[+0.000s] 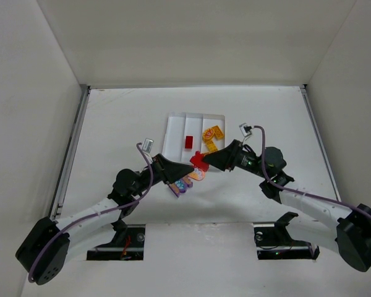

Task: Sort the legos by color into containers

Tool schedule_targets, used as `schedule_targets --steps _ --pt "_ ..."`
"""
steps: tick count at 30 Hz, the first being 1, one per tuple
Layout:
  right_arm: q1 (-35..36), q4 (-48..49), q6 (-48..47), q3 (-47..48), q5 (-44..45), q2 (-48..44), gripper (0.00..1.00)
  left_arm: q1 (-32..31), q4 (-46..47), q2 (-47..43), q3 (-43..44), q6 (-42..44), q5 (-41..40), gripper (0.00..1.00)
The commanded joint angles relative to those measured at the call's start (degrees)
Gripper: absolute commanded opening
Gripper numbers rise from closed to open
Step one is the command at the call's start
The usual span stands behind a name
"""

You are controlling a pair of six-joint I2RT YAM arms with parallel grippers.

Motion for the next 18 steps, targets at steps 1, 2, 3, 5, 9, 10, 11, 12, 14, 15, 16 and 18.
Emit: schedule_targets --steps 1,2,3,5,9,10,11,12,14,15,16,18 --pt "0.52 6.82 1.79 -0.29 -1.42 -1.36 0.79 -1.19 5.15 0.1 2.95 0.07 0.42 0.18" --pt "0.52 7.08 2.05 -0.29 -1.42 -1.45 0.76 -1.36 5.06 0.19 3.04 0.24 0.25 0.18" --pt "0.52 7.17 2.23 -0.29 -1.5 -1.54 0.72 -1.63 5.06 0.37 3.04 0.33 -0.01 0.18" --pt "0.52 7.18 2.32 -0.29 -1.5 -1.45 0.64 -1.89 5.15 0.46 3.04 0.42 -0.37 0.18" --pt "0.61 7.26 2.4 -0.56 -0.8 -0.93 0.51 -2.33 4.97 0.72 3.21 0.68 -0.45 0.19" --pt "0.61 7.26 2.4 -0.56 -0.8 -0.75 0.49 -2.42 4.97 0.72 3.21 0.68 -0.63 0.19" --pt "0.79 7.26 2.49 -0.64 -0.71 -0.66 0.48 -2.42 4.97 0.81 3.21 0.77 -0.72 0.19" --pt "0.96 7.26 2.49 -0.64 -0.71 -0.49 0.5 -2.42 5.06 0.81 3.13 0.86 -0.81 0.19" --pt "1.31 7.26 2.49 -0.29 -1.33 0.3 0.57 -2.51 5.15 0.9 3.12 1.03 -0.81 0.19" --pt "1.75 7.26 2.49 -0.2 -1.5 0.65 0.63 -2.51 5.15 0.98 3.12 1.21 -0.89 0.19" --pt "2.19 7.26 2.4 -0.12 -1.59 1.01 0.66 -2.51 5.15 1.07 3.12 1.3 -0.98 0.19" --pt "2.63 7.26 2.23 -0.12 -1.33 1.45 0.69 -2.51 5.15 1.16 3.21 1.39 -0.98 0.19"
